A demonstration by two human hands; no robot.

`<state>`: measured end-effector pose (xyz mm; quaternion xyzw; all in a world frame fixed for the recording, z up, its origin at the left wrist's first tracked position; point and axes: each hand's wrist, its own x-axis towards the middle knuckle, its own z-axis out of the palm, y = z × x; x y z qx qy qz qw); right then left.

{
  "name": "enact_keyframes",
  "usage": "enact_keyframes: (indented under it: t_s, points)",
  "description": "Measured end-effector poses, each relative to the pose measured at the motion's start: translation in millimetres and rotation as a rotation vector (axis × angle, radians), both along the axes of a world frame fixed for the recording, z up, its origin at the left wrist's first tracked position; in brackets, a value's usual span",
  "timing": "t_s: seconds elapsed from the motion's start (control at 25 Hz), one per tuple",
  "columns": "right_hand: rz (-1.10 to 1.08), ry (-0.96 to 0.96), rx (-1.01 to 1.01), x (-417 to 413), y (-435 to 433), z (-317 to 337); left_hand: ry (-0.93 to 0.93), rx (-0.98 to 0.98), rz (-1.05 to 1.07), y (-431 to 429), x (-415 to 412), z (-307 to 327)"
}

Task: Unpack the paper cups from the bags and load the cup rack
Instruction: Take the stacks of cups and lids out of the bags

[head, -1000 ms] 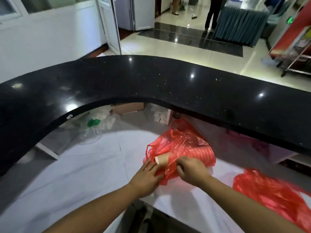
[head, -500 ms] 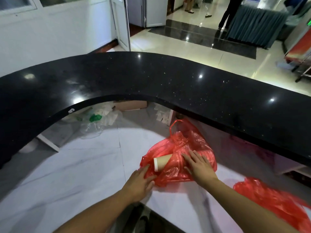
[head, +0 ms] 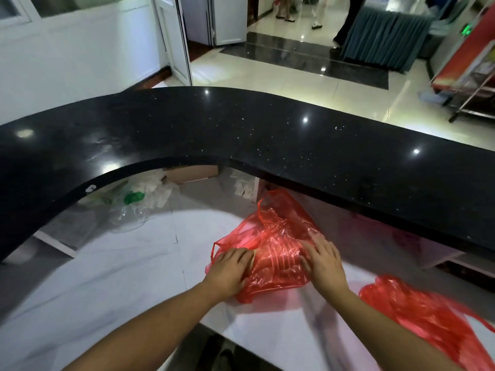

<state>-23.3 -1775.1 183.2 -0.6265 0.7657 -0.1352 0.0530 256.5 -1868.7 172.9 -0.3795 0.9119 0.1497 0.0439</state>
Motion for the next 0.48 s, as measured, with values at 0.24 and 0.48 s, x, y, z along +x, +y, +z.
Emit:
enact_keyframes:
  t_s: [0.24, 0.48]
  points:
    - [-0.525, -0.44, 0.012, -29.8, 6.4, 6.6, -0.081, 0.024, -0.008, -4.8, -31.4, -1.5]
    - [-0.531, -0.437, 0.04, -43.7, 14.7, -5.8, -0.04, 0.071, -0.009, -6.8, -37.5, -11.5]
